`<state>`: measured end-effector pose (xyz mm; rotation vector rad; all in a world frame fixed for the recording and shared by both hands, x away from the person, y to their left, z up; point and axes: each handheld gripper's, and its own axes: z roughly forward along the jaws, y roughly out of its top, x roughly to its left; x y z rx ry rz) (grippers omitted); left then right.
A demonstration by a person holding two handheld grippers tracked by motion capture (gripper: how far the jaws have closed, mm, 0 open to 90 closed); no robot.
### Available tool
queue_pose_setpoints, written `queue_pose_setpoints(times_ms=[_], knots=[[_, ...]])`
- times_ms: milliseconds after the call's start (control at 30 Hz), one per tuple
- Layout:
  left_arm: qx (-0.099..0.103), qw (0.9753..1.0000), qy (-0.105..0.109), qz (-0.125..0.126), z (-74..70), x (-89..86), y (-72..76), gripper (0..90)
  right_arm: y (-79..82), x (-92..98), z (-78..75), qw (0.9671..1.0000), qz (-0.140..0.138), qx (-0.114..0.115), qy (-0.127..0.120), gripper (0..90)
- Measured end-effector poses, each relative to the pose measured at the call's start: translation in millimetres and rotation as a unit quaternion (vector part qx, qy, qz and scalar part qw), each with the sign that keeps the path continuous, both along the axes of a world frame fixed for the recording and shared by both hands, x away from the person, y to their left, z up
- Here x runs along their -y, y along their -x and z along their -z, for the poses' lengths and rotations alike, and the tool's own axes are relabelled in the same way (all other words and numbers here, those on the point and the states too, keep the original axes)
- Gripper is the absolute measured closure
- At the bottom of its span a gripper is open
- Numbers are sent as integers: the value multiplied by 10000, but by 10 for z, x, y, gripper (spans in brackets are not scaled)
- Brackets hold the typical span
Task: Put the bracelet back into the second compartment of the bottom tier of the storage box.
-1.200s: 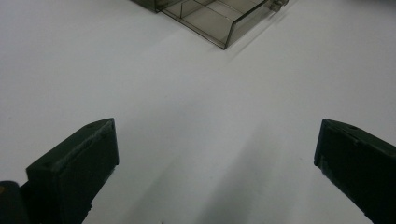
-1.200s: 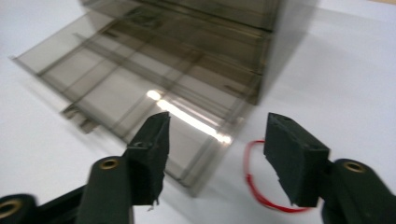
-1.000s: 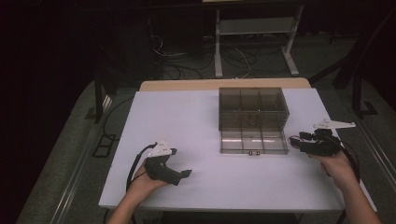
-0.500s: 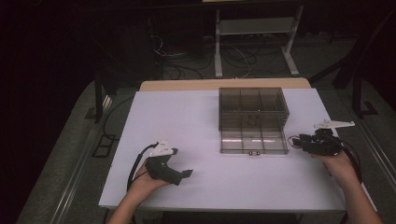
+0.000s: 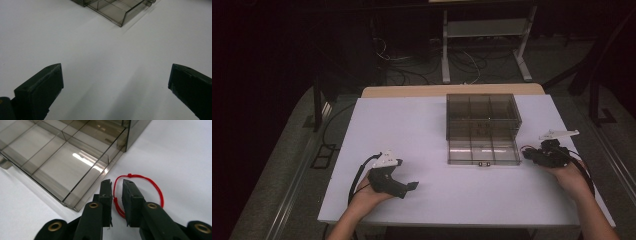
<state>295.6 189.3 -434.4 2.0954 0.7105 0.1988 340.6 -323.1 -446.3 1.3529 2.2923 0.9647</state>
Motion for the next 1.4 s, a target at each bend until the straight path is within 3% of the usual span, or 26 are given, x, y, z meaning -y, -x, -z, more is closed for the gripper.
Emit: queue_pose_setpoints(times_ms=[367,900,1133,1400], knots=[[-11,10000,-3,-3,4,5,-5,0,-13,-29,38,9999,-69,-50,124,858],[-8,10000,3,-21,1,-1,-6,0,-19,-29,32,9999,-56,-81,116,866],[-3,10000,-3,-20,1,-3,-6,0,2,-15,-19,10000,-10,18,92,866],[-5,10000,-2,-20,1,-4,-7,0,58,-23,-166,9996,-3,241,-141,865]])
